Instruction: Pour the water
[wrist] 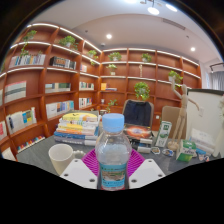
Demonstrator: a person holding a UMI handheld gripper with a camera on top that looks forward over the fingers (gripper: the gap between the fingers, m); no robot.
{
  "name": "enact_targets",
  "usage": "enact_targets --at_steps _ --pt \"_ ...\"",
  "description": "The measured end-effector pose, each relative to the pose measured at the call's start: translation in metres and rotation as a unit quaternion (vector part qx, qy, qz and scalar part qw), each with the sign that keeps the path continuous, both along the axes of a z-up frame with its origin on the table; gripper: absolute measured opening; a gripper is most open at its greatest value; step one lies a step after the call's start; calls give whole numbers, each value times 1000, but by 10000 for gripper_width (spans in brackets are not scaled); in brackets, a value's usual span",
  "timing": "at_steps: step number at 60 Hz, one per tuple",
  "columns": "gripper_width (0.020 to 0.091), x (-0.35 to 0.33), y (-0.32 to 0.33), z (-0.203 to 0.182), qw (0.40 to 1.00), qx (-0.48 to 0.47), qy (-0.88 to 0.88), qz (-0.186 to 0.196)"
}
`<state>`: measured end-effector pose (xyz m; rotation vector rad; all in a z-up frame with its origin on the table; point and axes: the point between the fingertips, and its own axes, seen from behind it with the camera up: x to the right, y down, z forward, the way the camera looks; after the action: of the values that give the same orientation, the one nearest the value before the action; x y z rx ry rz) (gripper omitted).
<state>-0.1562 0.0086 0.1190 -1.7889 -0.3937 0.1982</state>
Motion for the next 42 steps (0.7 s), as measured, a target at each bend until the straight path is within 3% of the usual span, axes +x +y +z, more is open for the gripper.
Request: enact_targets --at_steps 14,27,31,37,42 --pt "318 6 5 -51 999 -34 11 -10" --pt "318 11 4 -49 999 -14 28 -19" --pt "405 11 5 -48 999 -12 29 -22" --pt "470 12 3 -52 999 -23 32 -24" --pt "596 19 -3 -55 997 -44 40 -40"
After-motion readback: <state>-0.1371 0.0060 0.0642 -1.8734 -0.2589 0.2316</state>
